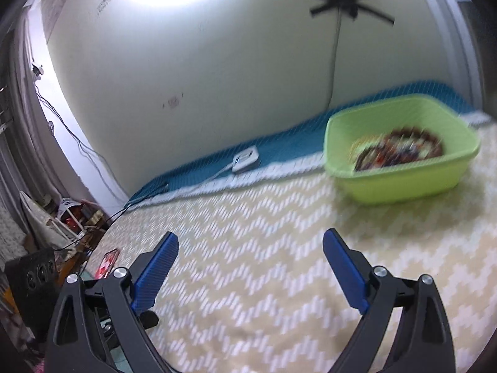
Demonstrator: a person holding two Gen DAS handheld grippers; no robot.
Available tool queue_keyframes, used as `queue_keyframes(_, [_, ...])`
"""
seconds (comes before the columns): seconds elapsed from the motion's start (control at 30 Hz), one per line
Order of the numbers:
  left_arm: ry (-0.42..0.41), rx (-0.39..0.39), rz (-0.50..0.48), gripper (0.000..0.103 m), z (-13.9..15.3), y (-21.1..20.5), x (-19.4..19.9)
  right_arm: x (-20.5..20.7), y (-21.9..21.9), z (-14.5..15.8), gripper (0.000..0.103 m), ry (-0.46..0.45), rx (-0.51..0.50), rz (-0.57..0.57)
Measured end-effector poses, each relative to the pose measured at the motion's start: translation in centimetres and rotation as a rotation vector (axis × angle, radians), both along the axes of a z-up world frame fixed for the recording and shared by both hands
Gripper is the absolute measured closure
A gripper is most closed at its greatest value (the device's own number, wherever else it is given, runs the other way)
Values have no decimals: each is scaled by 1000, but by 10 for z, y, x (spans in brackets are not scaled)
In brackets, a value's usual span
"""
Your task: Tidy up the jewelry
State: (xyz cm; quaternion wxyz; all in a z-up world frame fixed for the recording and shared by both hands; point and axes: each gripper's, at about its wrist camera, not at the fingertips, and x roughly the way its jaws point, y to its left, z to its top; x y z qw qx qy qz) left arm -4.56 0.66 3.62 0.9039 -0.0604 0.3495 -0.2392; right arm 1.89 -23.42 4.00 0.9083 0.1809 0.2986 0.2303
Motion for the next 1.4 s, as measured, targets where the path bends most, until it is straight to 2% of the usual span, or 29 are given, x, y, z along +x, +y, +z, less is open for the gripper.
queue_keyframes(0.17, [0,-15,3,71,-2,2,-1,5,14,-14,32,67,-7,50])
queue_keyframes(0.33, [4,-12,-16,71,-3,-2,1,6,15,-14,32,77,-6,76])
queue_keyframes(0.7, [-8,-19,-17,71,1,1,-1,0,29,-10,32,32,-46,112])
queue_keyframes(0.8, [37,-76,-9,71,-1,19,0,0,34,-11,39,42,-63,133])
queue_keyframes(1.0, [120,-137,117,71,-5,72,-3,2,47,-13,56,60,-110,183])
queue_keyframes(1.07, [136,-195,153,71,-3,95,-5,4,56,-13,62,77,-122,232])
queue_keyframes(1.13, [141,-216,188,71,0,110,-5,6,70,-12,70,96,-130,297])
queue_keyframes(1.33, [156,-223,178,71,6,109,6,5,124,-4,87,75,-235,459])
queue_keyframes(1.4, [163,-209,169,71,4,103,10,3,144,-4,89,90,-248,531])
